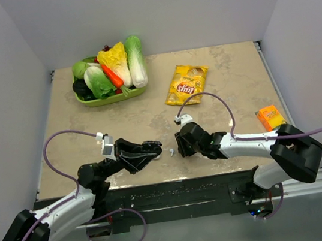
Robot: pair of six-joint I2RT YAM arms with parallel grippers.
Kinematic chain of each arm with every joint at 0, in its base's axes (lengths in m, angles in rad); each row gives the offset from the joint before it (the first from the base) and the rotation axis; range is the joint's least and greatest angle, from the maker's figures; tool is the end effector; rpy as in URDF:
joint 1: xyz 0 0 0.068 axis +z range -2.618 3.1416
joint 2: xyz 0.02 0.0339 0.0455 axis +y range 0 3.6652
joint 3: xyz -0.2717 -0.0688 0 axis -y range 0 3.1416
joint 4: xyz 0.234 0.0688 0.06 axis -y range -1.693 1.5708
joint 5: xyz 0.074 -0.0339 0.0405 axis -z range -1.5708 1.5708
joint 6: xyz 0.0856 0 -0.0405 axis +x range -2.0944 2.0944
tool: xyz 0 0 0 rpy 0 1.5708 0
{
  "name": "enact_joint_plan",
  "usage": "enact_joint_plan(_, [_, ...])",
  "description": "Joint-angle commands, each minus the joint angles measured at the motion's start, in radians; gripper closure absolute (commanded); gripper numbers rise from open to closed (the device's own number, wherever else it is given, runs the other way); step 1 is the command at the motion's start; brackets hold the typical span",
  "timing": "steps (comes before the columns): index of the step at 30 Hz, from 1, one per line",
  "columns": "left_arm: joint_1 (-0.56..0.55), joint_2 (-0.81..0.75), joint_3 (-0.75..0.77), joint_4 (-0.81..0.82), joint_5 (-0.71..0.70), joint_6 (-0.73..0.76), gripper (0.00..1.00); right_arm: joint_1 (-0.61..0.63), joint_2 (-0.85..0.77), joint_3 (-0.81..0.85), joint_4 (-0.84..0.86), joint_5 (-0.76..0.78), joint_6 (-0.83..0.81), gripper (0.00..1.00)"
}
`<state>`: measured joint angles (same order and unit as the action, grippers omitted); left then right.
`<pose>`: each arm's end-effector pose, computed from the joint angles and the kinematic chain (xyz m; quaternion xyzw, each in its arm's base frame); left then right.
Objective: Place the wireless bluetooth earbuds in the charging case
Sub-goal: Adjust the left earbud at the center of the board, then pick up the left earbud from the center of the board.
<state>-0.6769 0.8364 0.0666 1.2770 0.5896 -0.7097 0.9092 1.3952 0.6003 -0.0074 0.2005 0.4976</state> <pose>0.1063 -0.1465 0.2659 0.2424 0.4893 -0.6404 0.5402 0.1910 0.2175 0.1425 -0.1518 0.9106 0.1705 0.3445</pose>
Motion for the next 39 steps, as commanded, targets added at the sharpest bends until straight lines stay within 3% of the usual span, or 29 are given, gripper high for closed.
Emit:
enact_joint_plan(1, [-0.009,-0.011,-0.013,0.216,-0.022,0.039,1.00,-0.003,-0.048,0.023,-0.017,0.028,0.006,0.62])
enact_joint_plan(10, [-0.010,-0.008,-0.013,0.217,-0.024,0.039,1.00,0.005,-0.120,0.007,0.003,-0.051,-0.051,0.54])
enact_joint_plan(20, [-0.015,0.004,-0.017,0.236,-0.027,0.033,1.00,0.040,-0.027,0.043,-0.039,-0.170,-0.116,0.53])
enact_joint_plan(39, [-0.018,0.013,-0.017,0.239,-0.025,0.033,1.00,0.049,0.065,0.059,-0.009,-0.136,-0.107,0.53])
